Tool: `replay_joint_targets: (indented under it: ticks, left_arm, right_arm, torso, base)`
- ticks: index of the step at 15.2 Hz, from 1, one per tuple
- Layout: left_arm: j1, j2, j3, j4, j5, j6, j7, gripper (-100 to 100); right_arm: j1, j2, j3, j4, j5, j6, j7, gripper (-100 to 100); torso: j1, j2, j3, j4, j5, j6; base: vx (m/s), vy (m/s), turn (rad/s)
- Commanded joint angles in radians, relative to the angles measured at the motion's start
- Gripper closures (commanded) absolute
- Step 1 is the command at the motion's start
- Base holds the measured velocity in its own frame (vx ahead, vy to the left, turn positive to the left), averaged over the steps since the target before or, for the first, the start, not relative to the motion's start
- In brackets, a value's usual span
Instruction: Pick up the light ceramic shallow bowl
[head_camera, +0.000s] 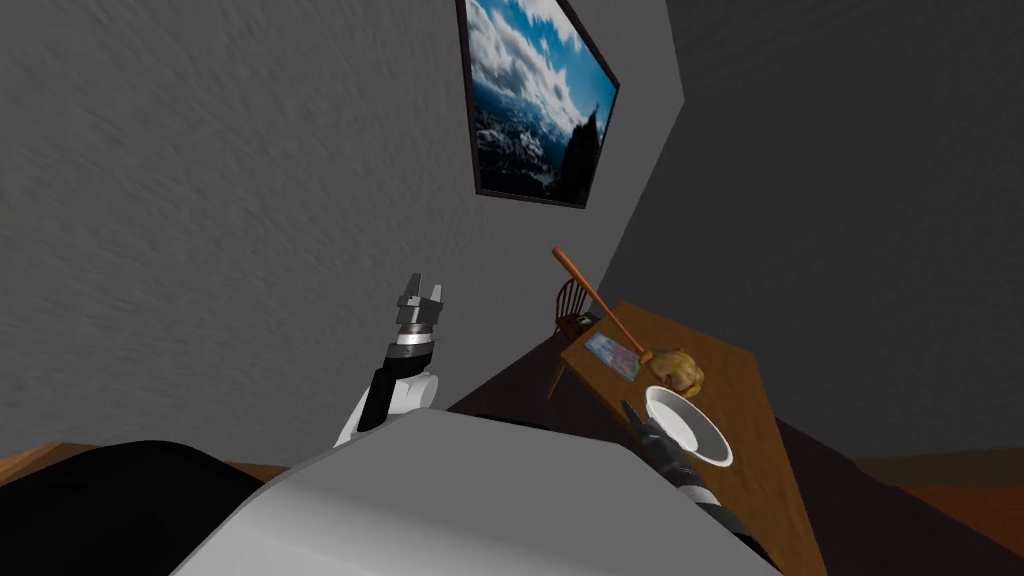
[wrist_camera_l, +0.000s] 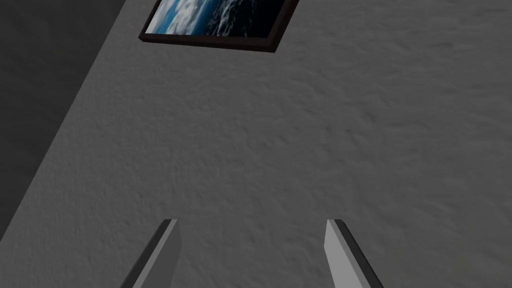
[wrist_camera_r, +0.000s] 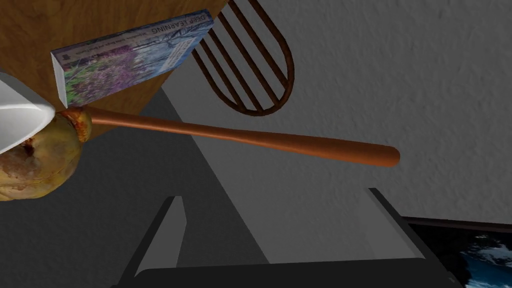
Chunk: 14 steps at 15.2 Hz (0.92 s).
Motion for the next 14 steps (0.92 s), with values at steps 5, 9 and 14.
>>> replay_joint_targets:
  ticks: [5,9,14]
  left_arm:
    - [0.0,0.0,0.0,0.0,0.0,0.0,0.0,0]
    - [0.0,0.0,0.0,0.0,0.0,0.0,0.0,0]
    - [0.0,0.0,0.0,0.0,0.0,0.0,0.0,0]
  right_arm:
    - [0.037,-0.046,-0.036,0.125,0.061,0.005,0.051,-100]
    - [0.055,-0.066,-0.049,0.188,0.087,0.009,0.073,-100]
    - [0.087,-0.108,-0.073,0.292,0.137,0.018,0.117,-100]
  torso:
    - [-0.001,0.0,0.0,0.0,0.0,0.0]
    - [-0.001,-0.001,-0.001,0.0,0.0,0.0]
    - [-0.002,-0.002,-0.001,0.0,-0.001,0.0]
  base:
    - [0.041,0.047,0.109]
    - [0.059,0.046,0.146]
    - [0.061,0.033,0.142]
